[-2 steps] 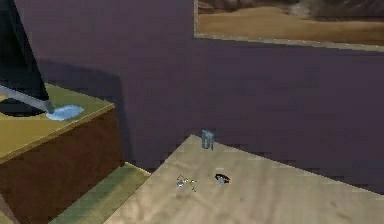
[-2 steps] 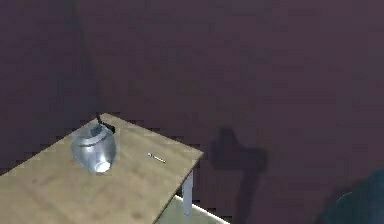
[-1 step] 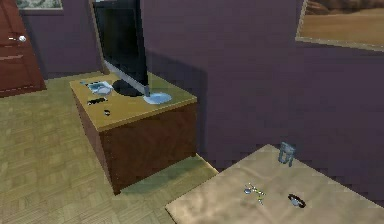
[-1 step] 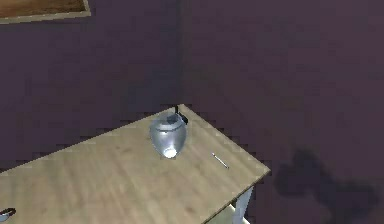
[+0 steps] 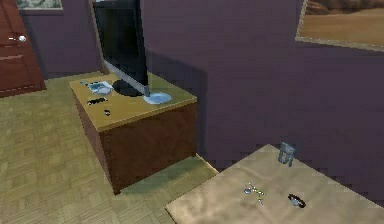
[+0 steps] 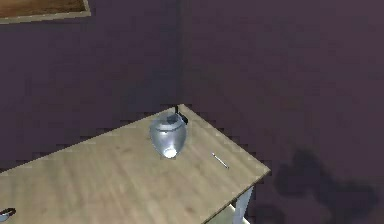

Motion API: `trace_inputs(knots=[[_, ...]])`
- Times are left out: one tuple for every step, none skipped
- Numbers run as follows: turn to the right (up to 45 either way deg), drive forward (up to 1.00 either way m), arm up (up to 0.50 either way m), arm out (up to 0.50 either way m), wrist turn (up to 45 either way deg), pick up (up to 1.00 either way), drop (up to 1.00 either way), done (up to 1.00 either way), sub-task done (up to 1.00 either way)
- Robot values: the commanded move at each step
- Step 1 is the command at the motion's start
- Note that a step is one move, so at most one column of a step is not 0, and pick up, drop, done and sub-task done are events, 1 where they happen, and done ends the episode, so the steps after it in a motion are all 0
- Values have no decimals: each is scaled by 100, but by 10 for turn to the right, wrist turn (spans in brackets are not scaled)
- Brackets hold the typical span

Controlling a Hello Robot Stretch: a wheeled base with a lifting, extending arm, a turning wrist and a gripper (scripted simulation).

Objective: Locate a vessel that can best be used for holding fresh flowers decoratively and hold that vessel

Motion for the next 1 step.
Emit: trace_inputs(knots=[[0,0,30,0,0,0,0,0,0]])
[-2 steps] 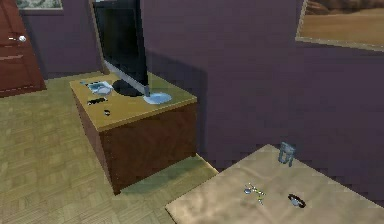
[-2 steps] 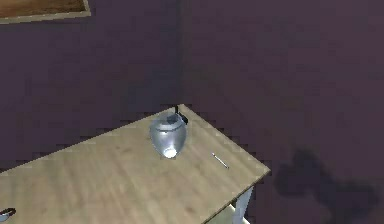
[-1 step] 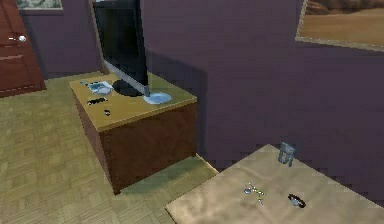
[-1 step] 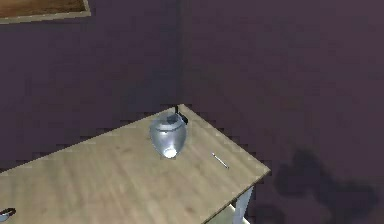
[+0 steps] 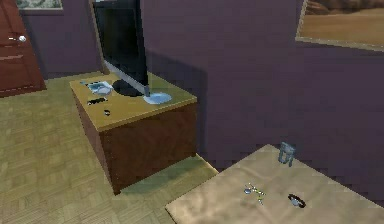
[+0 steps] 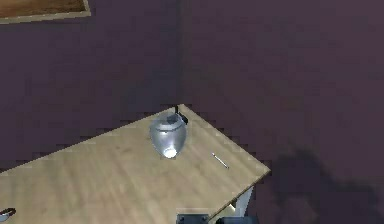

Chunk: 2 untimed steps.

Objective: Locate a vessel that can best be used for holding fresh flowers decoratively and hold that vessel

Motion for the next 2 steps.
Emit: trace_inputs(knots=[[0,0,0,42,0,0,0,0,0],[0,0,0,0,450,0,0,0,0]])
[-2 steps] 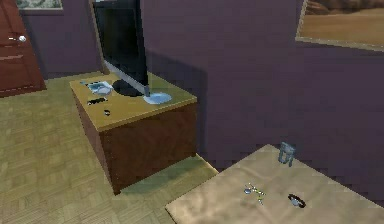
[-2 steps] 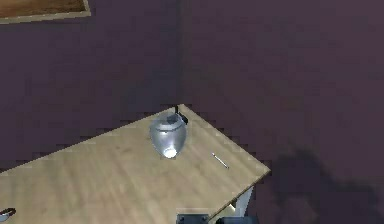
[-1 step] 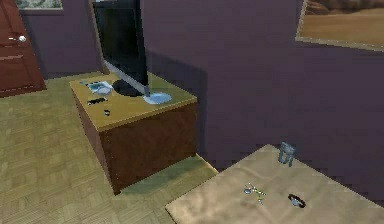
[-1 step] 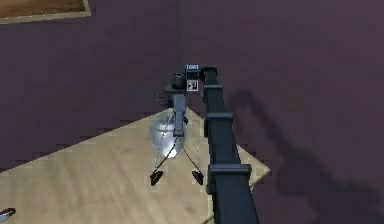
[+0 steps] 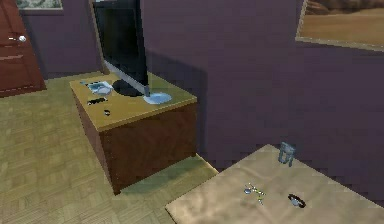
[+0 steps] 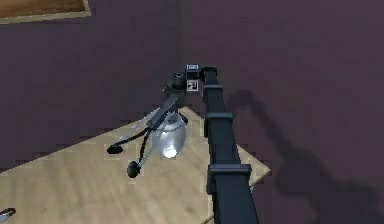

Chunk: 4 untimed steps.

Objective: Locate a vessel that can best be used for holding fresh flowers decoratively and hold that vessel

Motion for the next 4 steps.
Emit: trace_inputs(knots=[[0,0,0,0,450,0,0,0,0],[0,0,0,0,450,0,0,0,0],[0,0,0,0,270,0,0,0,0],[0,0,-30,0,0,0,0,0,0]])
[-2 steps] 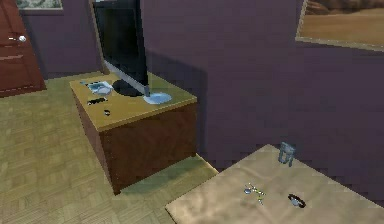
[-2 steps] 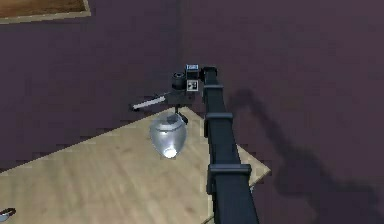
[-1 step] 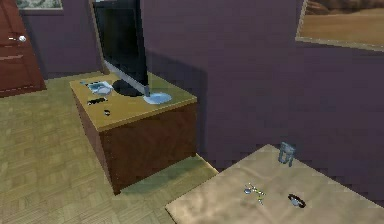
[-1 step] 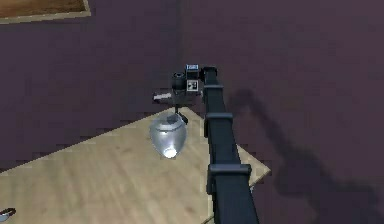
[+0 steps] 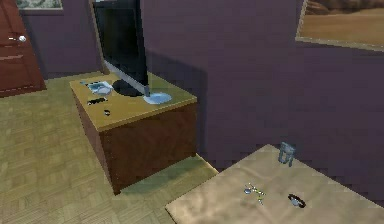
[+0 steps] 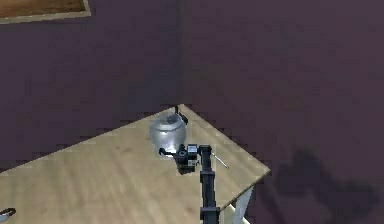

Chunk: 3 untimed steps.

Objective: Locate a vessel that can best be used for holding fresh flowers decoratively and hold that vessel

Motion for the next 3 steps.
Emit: trace_inputs(knots=[[0,0,0,0,0,100,0,0,0],[0,0,10,0,0,0,0,0,0],[0,0,0,0,0,0,0,100,0]])
